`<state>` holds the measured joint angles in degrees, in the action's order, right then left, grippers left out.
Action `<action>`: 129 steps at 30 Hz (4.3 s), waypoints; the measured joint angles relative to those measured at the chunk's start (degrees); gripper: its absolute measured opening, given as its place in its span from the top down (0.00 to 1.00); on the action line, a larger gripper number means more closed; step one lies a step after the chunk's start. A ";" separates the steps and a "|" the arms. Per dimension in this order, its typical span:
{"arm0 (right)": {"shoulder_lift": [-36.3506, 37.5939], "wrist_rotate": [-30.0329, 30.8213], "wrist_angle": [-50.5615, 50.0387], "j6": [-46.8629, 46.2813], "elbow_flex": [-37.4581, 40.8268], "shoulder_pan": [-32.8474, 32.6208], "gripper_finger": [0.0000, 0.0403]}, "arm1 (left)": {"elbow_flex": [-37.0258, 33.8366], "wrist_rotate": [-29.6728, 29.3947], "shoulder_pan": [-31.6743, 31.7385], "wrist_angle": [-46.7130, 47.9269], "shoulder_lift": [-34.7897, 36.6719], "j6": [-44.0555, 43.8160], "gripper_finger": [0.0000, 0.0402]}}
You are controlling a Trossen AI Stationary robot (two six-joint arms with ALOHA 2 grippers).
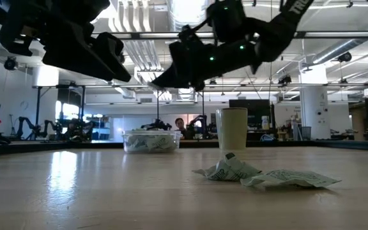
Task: Pick and place Stevia / Truvia into bins
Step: Put the stevia packet into the transparent container
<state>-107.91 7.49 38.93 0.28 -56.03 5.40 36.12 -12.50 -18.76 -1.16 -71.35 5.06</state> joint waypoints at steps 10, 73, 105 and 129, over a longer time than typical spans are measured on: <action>-4.71 4.16 -16.28 1.31 -9.58 2.94 0.98 | 0.00 -0.01 -0.04 0.38 0.00 -0.24 0.51; 29.13 -3.58 -62.12 -5.28 3.28 -19.46 0.78 | -0.22 2.03 -0.41 -9.35 -2.72 -1.42 0.51; 34.35 -3.02 -62.79 -16.40 12.79 -25.02 0.84 | 21.82 21.96 -1.20 -25.94 -44.89 4.31 0.51; 34.32 -2.99 -62.64 -16.16 12.96 -25.02 0.85 | 23.10 14.61 -0.68 -19.72 -44.15 5.85 0.99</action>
<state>-73.58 4.49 -23.71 -15.87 -43.07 -19.62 59.21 2.11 -19.44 -20.88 -115.50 10.91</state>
